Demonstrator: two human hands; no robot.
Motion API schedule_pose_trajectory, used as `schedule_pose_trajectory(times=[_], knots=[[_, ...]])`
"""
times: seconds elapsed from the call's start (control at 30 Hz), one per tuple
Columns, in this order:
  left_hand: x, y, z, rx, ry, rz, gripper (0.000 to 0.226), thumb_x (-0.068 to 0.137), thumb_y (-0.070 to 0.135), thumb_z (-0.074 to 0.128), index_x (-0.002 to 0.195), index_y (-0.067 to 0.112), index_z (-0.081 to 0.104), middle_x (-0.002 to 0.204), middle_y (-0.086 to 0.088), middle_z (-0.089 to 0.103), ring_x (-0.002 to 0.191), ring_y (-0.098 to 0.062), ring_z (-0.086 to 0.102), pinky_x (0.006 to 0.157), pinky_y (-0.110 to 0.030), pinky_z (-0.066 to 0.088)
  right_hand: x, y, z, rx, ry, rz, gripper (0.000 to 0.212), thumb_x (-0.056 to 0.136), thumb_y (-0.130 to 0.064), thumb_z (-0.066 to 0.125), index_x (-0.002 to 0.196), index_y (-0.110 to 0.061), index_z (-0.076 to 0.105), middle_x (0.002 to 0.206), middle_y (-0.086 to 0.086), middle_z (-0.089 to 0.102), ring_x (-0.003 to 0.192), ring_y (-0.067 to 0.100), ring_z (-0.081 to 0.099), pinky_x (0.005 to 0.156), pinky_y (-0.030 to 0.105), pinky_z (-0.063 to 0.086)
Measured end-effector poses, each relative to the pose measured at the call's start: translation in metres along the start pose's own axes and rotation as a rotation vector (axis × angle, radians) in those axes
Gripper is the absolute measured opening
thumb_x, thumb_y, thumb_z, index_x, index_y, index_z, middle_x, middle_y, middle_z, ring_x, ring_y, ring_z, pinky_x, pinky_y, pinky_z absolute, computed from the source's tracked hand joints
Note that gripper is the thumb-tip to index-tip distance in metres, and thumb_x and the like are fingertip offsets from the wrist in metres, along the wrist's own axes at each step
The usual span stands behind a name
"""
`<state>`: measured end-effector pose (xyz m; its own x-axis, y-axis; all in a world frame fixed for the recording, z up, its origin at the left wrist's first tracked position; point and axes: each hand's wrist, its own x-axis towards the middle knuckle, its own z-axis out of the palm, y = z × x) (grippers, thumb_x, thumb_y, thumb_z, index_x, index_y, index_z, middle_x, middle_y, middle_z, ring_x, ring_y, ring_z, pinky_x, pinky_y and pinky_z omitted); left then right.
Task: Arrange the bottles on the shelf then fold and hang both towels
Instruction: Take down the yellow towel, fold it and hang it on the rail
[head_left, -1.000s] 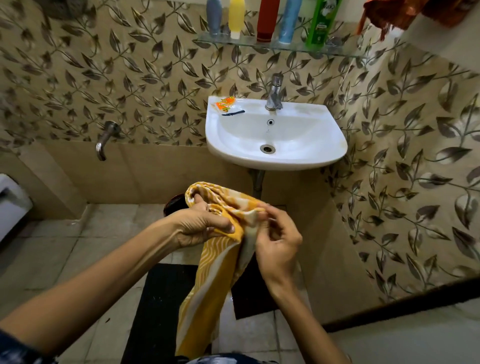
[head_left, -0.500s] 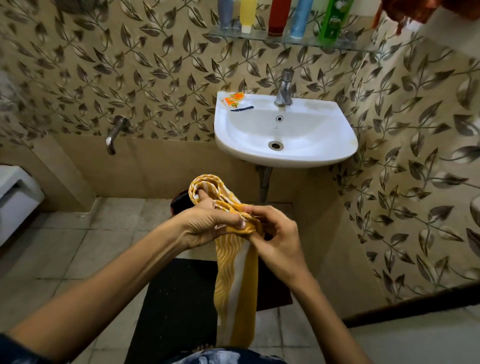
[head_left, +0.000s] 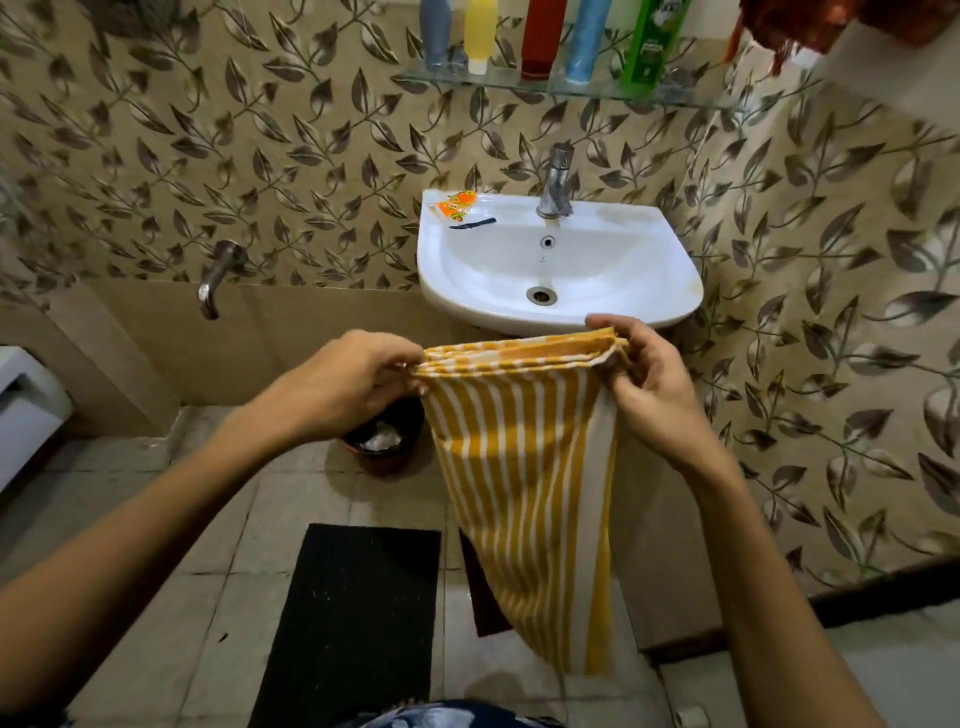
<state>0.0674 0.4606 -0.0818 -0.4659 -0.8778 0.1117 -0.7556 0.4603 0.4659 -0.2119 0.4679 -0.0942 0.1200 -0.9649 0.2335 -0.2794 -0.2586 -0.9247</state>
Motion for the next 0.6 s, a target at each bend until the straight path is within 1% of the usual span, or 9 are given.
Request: schedule_pose_trajectory(times=[0.03, 0.1, 0.2, 0.23, 0.33, 0.4, 0.5, 0.53, 0.6], knots=[[0.004, 0.003, -0.005, -0.019, 0.037, 0.061, 0.015, 0.087, 0.016, 0.060, 0.100, 0.011, 0.066, 0.103, -0.004, 0.066, 0.094, -0.017, 0.061, 0.082, -0.042, 0.051, 0.004, -0.002, -0.005, -0.028, -0.021, 0.003, 0.031, 0.094, 0.007, 0.042, 0.116, -0.012, 0.055, 0.105, -0.004, 0.060, 0.094, -0.004, 0.057, 0.090, 0.007, 0.044], [0.009, 0.010, -0.010, -0.134, 0.119, 0.159, 0.011, 0.088, 0.011, 0.057, 0.094, 0.004, 0.063, 0.090, -0.005, 0.063, 0.086, -0.016, 0.060, 0.078, -0.035, 0.053, 0.010, -0.006, -0.015, -0.060, -0.018, 0.003, 0.027, 0.097, 0.001, 0.040, 0.112, -0.012, 0.057, 0.103, -0.005, 0.062, 0.096, -0.002, 0.057, 0.091, 0.010, 0.045], [0.020, 0.025, -0.009, -0.387, 0.210, 0.135, 0.014, 0.092, 0.010, 0.051, 0.096, -0.001, 0.058, 0.092, -0.009, 0.061, 0.088, -0.014, 0.061, 0.076, -0.018, 0.053, 0.020, -0.011, -0.023, -0.063, 0.032, -0.002, 0.028, 0.097, 0.003, 0.037, 0.108, -0.010, 0.058, 0.104, -0.001, 0.062, 0.096, -0.001, 0.058, 0.088, 0.013, 0.046], [0.025, 0.030, -0.009, -0.422, 0.221, 0.107, 0.014, 0.093, 0.010, 0.049, 0.098, -0.001, 0.057, 0.094, -0.009, 0.060, 0.089, -0.015, 0.061, 0.075, -0.015, 0.052, 0.023, -0.014, -0.024, -0.053, 0.044, 0.009, 0.029, 0.096, 0.006, 0.036, 0.105, -0.011, 0.058, 0.101, -0.002, 0.062, 0.092, -0.005, 0.058, 0.084, 0.010, 0.046], [0.036, 0.037, -0.013, -0.418, 0.293, 0.105, 0.011, 0.094, 0.008, 0.047, 0.100, 0.006, 0.056, 0.096, -0.003, 0.059, 0.092, -0.019, 0.061, 0.072, -0.017, 0.053, 0.029, -0.014, -0.024, 0.003, 0.120, 0.004, 0.026, 0.096, 0.006, 0.039, 0.104, -0.014, 0.054, 0.090, -0.011, 0.059, 0.076, -0.016, 0.056, 0.072, 0.005, 0.046], [0.041, 0.042, -0.019, -0.468, 0.406, 0.189, 0.016, 0.092, 0.005, 0.047, 0.103, 0.010, 0.056, 0.099, 0.001, 0.058, 0.094, -0.016, 0.061, 0.073, -0.020, 0.054, 0.033, -0.014, -0.021, 0.077, 0.221, -0.072, 0.027, 0.097, 0.004, 0.039, 0.108, -0.015, 0.055, 0.090, -0.014, 0.063, 0.081, -0.011, 0.060, 0.075, 0.007, 0.048], [0.049, 0.042, -0.022, -0.379, 0.413, 0.160, 0.020, 0.088, -0.006, 0.046, 0.102, 0.003, 0.057, 0.094, -0.002, 0.054, 0.088, -0.021, 0.057, 0.068, -0.018, 0.051, 0.041, -0.015, -0.011, 0.052, 0.174, -0.037, 0.027, 0.096, 0.004, 0.043, 0.118, -0.005, 0.055, 0.097, -0.012, 0.062, 0.091, 0.000, 0.060, 0.078, 0.009, 0.049], [0.050, 0.040, -0.021, -0.321, 0.418, 0.156, 0.019, 0.087, -0.007, 0.047, 0.100, 0.002, 0.057, 0.093, -0.002, 0.054, 0.088, -0.021, 0.057, 0.069, -0.020, 0.051, 0.042, -0.013, -0.009, 0.036, 0.182, -0.041, 0.030, 0.093, 0.008, 0.044, 0.119, -0.005, 0.055, 0.100, -0.012, 0.061, 0.092, -0.001, 0.059, 0.078, 0.007, 0.047], [0.049, 0.036, -0.015, -0.302, 0.554, 0.216, 0.018, 0.087, -0.002, 0.047, 0.098, 0.006, 0.059, 0.094, 0.002, 0.057, 0.091, -0.018, 0.058, 0.075, -0.024, 0.052, 0.040, -0.007, -0.007, 0.070, 0.276, -0.082, 0.032, 0.092, 0.009, 0.046, 0.111, -0.014, 0.058, 0.101, -0.012, 0.060, 0.092, -0.006, 0.060, 0.077, 0.005, 0.046]])
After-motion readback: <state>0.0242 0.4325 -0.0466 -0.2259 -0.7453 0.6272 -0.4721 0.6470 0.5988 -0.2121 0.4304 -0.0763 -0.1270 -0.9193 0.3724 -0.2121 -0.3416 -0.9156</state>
